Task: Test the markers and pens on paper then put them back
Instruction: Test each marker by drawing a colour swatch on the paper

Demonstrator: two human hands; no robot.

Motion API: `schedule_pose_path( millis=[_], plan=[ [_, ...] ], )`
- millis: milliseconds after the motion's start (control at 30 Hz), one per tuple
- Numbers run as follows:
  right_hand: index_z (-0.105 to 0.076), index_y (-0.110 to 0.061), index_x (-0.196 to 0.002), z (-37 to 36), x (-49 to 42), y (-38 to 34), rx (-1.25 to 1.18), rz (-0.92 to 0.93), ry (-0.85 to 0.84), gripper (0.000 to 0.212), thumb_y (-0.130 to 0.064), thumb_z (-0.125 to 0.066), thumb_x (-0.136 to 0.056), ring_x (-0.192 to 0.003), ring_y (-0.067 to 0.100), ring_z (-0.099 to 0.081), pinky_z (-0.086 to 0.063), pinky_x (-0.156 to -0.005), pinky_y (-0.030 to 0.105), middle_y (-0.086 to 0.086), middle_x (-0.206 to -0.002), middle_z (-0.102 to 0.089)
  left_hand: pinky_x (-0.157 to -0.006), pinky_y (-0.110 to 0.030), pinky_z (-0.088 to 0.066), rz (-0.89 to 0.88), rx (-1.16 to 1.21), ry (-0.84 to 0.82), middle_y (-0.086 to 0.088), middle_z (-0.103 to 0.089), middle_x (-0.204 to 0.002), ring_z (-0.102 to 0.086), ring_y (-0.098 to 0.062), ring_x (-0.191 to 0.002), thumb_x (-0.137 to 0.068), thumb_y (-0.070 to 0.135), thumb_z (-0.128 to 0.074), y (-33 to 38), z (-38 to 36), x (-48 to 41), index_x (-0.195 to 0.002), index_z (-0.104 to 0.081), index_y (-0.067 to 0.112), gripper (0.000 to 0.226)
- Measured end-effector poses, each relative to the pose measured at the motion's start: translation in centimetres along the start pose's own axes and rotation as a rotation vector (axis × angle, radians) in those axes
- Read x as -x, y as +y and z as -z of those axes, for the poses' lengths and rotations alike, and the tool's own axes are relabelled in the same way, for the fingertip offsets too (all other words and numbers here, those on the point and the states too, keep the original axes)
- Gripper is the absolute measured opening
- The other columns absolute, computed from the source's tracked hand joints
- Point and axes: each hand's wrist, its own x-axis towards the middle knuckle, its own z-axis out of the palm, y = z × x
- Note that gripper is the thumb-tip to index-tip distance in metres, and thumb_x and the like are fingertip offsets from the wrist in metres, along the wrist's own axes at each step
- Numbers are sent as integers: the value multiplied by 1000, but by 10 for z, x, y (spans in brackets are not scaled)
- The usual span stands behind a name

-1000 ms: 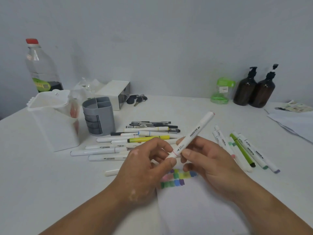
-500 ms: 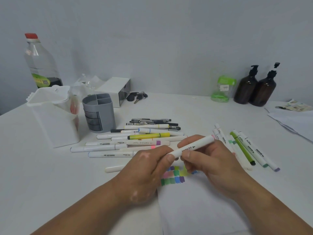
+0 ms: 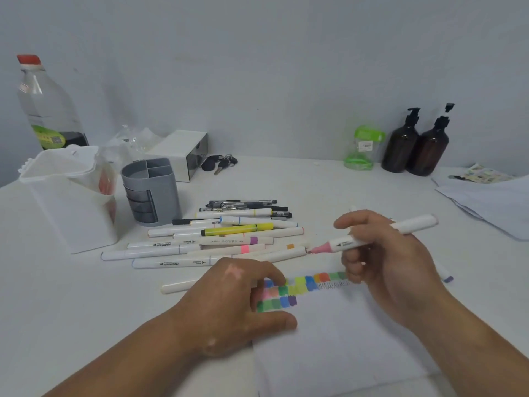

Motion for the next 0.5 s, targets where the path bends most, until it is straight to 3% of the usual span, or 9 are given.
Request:
schedule_pose_path(
  millis=[67,167,300,500],
  plan=[
    [-78,-8,-80,7,7,-1,67,-63,-68,23,-20,-60,-72,-51,22,-55,-45,-42,29,14,-60,-59,-70,-21,-48,0,-39,-16,21,-59,-87,-53,-2,-82,-59,90,-59,0,0,0,-116,-61,47,72],
    [-77,-6,-80,4,17,6,234,-141,-156,19,-20,-68,-71,-55,25,-59,-49,-47,31,16,-65,-64,-77,-24,-49,-2,-85,-25,23,-57,-93,-52,-2,-87,-60,89,-61,1,0,0,-121,-60,46,75],
    [-72,-13,-77,-1,21,20,495,-46,-125,12,-20,-81,-74,-49,21,-51,-41,-45,27,6,-55,-59,-77,-21,-47,2,-102,-67,21,-55,-94,-53,-3,-90,-63,83,-68,4,1,-1,-123,-61,44,71],
    [-73,-16,-76,-5,21,28,516,-67,-73,12,-10,-78,-84,-51,19,-58,-50,-49,29,6,-57,-64,-82,-20,-46,4,-147,-100,22,-52,-99,-52,0,-94,-66,78,-70,3,1,-2,-125,-61,44,68]
  ],
)
